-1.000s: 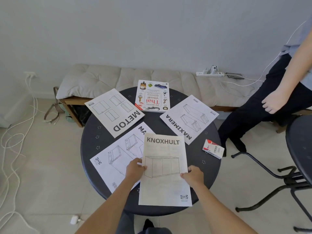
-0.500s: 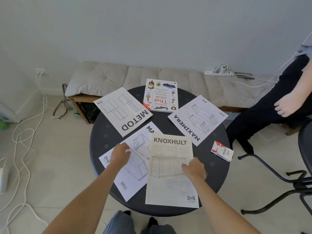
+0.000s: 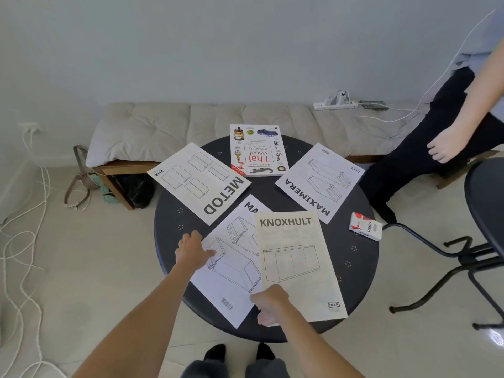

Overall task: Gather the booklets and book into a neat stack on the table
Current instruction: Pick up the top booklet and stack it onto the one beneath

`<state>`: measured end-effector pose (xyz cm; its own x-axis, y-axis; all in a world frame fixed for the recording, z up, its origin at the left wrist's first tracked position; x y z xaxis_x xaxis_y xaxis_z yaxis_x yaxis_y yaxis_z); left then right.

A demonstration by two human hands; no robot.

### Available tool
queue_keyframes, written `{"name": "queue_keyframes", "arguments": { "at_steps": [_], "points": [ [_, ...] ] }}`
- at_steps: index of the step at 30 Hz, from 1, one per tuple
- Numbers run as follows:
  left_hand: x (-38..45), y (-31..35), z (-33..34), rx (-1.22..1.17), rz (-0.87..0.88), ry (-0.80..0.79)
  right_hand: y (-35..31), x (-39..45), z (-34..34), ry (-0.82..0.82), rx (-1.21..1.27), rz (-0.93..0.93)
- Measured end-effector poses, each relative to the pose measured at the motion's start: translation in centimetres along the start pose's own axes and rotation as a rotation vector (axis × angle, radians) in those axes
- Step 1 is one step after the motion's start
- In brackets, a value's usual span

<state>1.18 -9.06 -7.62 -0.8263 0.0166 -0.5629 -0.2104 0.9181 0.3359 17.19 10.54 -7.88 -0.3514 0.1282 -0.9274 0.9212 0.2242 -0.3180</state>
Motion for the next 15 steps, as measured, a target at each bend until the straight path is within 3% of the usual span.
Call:
{"name": "queue_keyframes", "arguments": {
  "at_steps": [5,15],
  "points": [
    [0.0,-0.4,0.1,-0.126,0.046,-0.13,0.9,-0.6,0.7,0.142,0.221,0.004],
    [-3.1,-0.3,-3.5,-0.476,0.29,-0.33,1.0,-1.6,2.2,0.21,0.301,-0.001]
  ]
}}
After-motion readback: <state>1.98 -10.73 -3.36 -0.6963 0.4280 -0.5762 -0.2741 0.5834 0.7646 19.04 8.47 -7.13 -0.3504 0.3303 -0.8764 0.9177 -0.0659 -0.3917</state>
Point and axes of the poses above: each hand's wrist, its own x-axis towards the middle knuckle, its own z-axis out of the palm, y = z × x, the point moved 6 cm from there along x, towards the middle knuckle, and after that the axes turned 8 degrees about -y, right-handed, at the moved point
